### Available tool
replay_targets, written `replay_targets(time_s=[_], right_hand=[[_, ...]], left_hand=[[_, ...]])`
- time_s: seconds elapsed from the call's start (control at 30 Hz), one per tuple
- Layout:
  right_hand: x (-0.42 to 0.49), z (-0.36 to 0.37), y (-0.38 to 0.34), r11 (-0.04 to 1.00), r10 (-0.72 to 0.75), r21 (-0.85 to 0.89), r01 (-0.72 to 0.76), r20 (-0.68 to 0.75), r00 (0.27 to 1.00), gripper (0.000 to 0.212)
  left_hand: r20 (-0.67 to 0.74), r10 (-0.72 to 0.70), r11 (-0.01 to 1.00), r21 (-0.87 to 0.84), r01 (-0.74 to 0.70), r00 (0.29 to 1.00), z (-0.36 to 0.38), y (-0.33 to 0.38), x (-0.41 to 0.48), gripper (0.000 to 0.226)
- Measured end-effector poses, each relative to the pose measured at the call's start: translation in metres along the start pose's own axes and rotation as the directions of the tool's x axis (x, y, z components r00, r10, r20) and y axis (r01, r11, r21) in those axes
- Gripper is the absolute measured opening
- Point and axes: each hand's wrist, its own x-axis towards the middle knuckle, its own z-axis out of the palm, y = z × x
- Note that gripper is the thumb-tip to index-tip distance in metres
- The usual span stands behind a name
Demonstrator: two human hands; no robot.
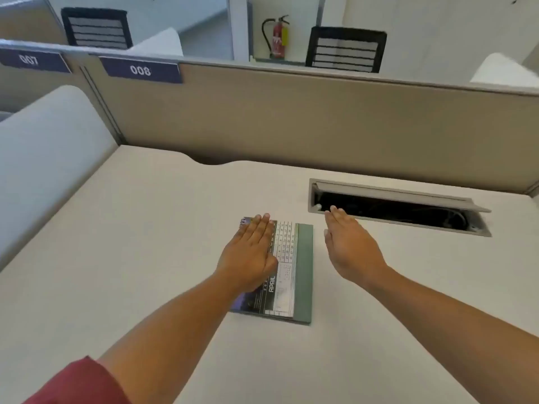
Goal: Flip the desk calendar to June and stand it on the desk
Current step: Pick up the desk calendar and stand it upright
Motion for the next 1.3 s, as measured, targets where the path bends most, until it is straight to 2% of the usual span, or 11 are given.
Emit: replay_targets(time_s=[0.2,0.37,0.43,0.53,0.6,0.7,0.8,0.87,0.97,1.13,1.3], right_hand=[[-0.011,0.067,0.007,0.999,0.018,-0.054,-0.002,0.282,0.959,0.063],[0.027,0.071,0.007,0.997,0.038,0.051,-0.051,0.229,0.973,0.061],[0.048,0.066,0.007,0.990,0.041,0.120,-0.068,0.216,0.976,0.062],[0.077,0.060,0.005,0.979,0.041,0.183,-0.091,0.258,0.965,0.062],[0.089,0.059,0.002,0.976,0.033,0.192,-0.099,0.322,0.946,0.059],[0.094,0.060,-0.003,0.982,0.001,0.172,-0.073,0.383,0.924,0.054],[0.091,0.060,-0.009,0.989,0.003,0.137,-0.058,0.368,0.930,0.050],[0.085,0.056,-0.009,0.988,0.031,0.133,-0.084,0.364,0.931,0.048],[0.067,0.046,-0.003,0.983,0.080,0.129,-0.130,0.334,0.939,0.046],[0.015,0.022,0.004,0.891,0.187,0.345,-0.294,0.310,0.932,0.026],[-0.043,-0.002,0.004,0.645,0.342,0.617,-0.450,0.293,0.893,0.017]], left_hand=[[0.052,-0.070,0.995,-0.061,0.073,0.996,0.071,-0.008,-0.012,0.079],[-0.072,-0.120,0.958,-0.271,0.096,0.990,0.071,0.002,-0.017,0.077],[-0.125,-0.257,0.874,-0.453,0.176,0.958,0.062,0.013,-0.037,0.071],[-0.101,-0.653,0.560,-0.731,0.389,0.750,0.059,0.034,-0.080,0.053],[0.090,-0.822,0.240,-0.840,0.486,0.562,0.058,0.049,-0.102,0.044],[0.432,-0.810,-0.206,-0.843,0.497,0.397,0.054,0.063,-0.117,0.030],[0.660,-0.644,-0.511,-0.748,0.424,0.388,0.043,0.066,-0.110,0.015],[0.738,-0.546,-0.638,-0.673,0.375,0.396,0.035,0.065,-0.102,0.009],[0.741,-0.575,-0.653,-0.671,0.351,0.346,0.027,0.058,-0.097,0.018],[0.675,-0.618,-0.621,-0.733,0.276,0.403,0.014,0.058,-0.099,0.016],[0.531,-0.623,-0.506,-0.833,0.222,0.575,-0.009,0.057,-0.106,0.012]])
